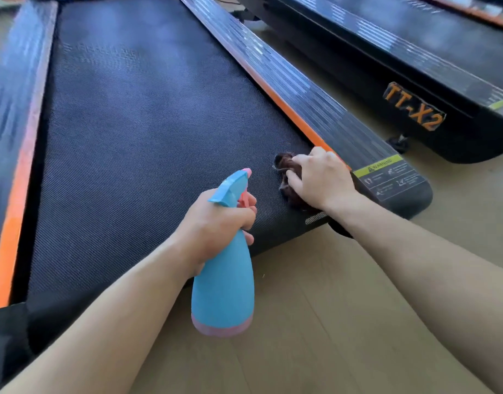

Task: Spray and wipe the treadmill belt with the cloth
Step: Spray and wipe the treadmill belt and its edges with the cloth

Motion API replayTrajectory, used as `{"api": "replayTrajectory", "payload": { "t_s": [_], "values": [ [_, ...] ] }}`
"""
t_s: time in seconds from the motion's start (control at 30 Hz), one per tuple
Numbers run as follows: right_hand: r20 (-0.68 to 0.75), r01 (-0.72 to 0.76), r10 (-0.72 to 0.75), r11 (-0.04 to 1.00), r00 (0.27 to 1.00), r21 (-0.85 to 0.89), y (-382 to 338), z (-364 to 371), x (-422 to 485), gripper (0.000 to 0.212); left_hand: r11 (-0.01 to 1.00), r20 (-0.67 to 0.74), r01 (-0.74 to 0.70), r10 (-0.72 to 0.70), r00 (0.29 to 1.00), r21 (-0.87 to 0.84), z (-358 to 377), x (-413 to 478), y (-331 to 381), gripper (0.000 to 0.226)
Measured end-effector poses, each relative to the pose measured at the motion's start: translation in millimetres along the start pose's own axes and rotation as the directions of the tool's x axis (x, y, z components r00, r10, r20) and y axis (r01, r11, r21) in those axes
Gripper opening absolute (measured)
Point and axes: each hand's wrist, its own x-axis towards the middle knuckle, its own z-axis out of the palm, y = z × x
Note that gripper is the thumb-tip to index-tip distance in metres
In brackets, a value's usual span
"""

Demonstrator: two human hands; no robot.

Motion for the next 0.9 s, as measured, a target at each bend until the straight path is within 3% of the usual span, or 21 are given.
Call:
{"api": "replayTrajectory", "payload": {
  "t_s": [0.1, 0.17, 0.37, 0.47, 0.57, 0.67, 0.73, 0.83, 0.9],
  "values": [
    [-0.014, 0.142, -0.141, 0.987, 0.990, 0.078, 7.6, 0.2, -37.9, 0.034, 1.000, -0.032, -0.006, 0.005, 0.999, -0.015, -5.1, -1.3, -0.7, 0.028],
    [-0.043, 0.151, -0.148, 0.986, 0.988, 0.071, 5.8, 2.9, -17.6, 0.034, 1.000, -0.035, -0.001, 0.001, 0.999, 0.012, -3.4, -0.9, -1.2, 0.034],
    [-0.016, -0.013, 0.015, 0.997, 1.000, 0.070, -27.0, 21.3, 29.7, 0.035, 0.999, -0.057, -0.011, 0.013, 0.998, 0.047, 0.1, -6.9, -4.6, 0.040],
    [-0.055, 0.124, -0.119, 0.985, 0.991, 0.116, -16.4, 14.3, -23.0, 0.033, 0.999, -0.055, -0.036, 0.038, 0.998, 0.035, -2.5, -12.0, -8.2, 0.021],
    [-0.062, 0.177, -0.168, 0.966, 0.984, 0.190, -0.8, 8.4, -63.8, 0.032, 0.996, -0.059, -0.048, 0.052, 0.997, 0.074, 2.7, -21.9, -17.5, 0.018],
    [-0.129, 0.086, -0.046, 0.943, 0.991, 0.323, 11.2, 14.8, -102.7, 0.034, 0.986, -0.030, -0.077, 0.082, 0.996, 0.146, 14.2, -32.6, -38.4, 0.030],
    [-0.170, -0.023, 0.110, 0.894, 0.979, 0.448, 17.8, 21.9, -133.2, 0.032, 0.983, -0.013, -0.079, 0.083, 0.996, 0.168, 21.5, -36.6, -53.3, 0.026],
    [-0.112, -0.200, 0.313, 0.802, 0.943, 0.562, 32.0, 32.6, -165.1, 0.028, 0.978, -0.023, -0.065, 0.071, 0.997, 0.200, 34.5, -36.1, -70.0, 0.019],
    [-0.061, -0.273, 0.368, 0.781, 0.928, 0.562, 42.0, 35.4, -173.7, 0.022, 0.972, -0.029, -0.072, 0.081, 0.996, 0.225, 45.9, -32.5, -78.6, 0.016]
  ]
}}
